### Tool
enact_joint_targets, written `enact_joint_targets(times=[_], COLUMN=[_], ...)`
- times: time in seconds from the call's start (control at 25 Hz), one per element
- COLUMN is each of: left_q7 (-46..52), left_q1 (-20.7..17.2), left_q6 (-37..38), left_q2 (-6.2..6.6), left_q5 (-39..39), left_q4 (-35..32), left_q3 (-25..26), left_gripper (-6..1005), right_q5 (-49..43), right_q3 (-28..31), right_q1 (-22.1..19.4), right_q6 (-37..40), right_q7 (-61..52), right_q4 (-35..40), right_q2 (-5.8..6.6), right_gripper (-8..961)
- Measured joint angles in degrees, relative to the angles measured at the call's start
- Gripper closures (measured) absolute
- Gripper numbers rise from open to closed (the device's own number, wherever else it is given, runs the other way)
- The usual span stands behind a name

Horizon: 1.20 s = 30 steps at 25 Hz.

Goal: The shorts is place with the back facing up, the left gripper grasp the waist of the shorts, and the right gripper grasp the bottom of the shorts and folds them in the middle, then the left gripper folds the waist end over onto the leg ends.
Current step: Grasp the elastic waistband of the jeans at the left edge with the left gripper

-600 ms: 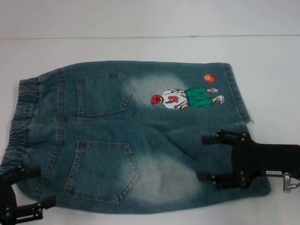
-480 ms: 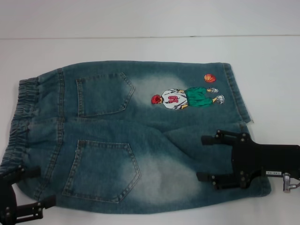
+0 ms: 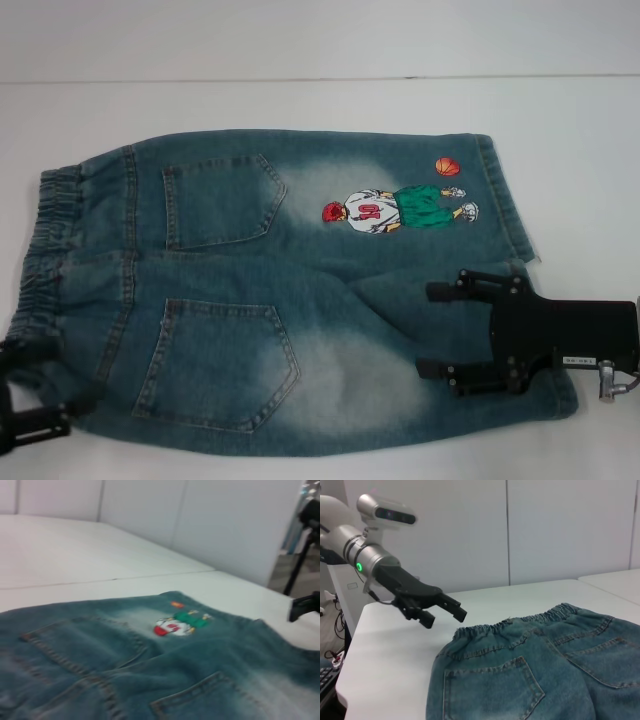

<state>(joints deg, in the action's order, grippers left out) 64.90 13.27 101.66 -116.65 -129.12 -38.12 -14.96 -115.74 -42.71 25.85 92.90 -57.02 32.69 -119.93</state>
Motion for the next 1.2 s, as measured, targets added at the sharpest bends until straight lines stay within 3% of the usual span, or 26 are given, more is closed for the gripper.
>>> enact_joint_targets(times=[0.36, 0.64, 0.72, 1.2], left_q7=[12.82, 17.21, 17.44, 19.55], left_q1=[-1.30, 0.83, 1.47, 3.78], left_q6=[-2.18, -7.75, -8.78, -12.94], left_q2=[-1.48, -5.78, -6.44, -6.39], left_q5=[-2.88, -9.77, -10.89, -14.27], left_q4=[-15.15, -24.11, -25.06, -22.96], left_q3=[0.02, -0.57, -0.72, -2.48], left_gripper=[79, 84, 86, 96], right_q5=[0.15, 0.17, 0.17, 0.25], right_q3=[0.23, 0.43, 0.44, 0.62], right_q1=[0.14, 0.43, 0.43, 0.58], right_q6=[-0.03, -0.09, -0.09, -0.71], right_q7=[-0.17, -0.31, -0.51, -0.86], right_q4=[0.03, 0.00, -0.03, -1.26], right_q2=[0.13, -0.01, -0.06, -0.13], right_gripper=[42, 42, 42, 42])
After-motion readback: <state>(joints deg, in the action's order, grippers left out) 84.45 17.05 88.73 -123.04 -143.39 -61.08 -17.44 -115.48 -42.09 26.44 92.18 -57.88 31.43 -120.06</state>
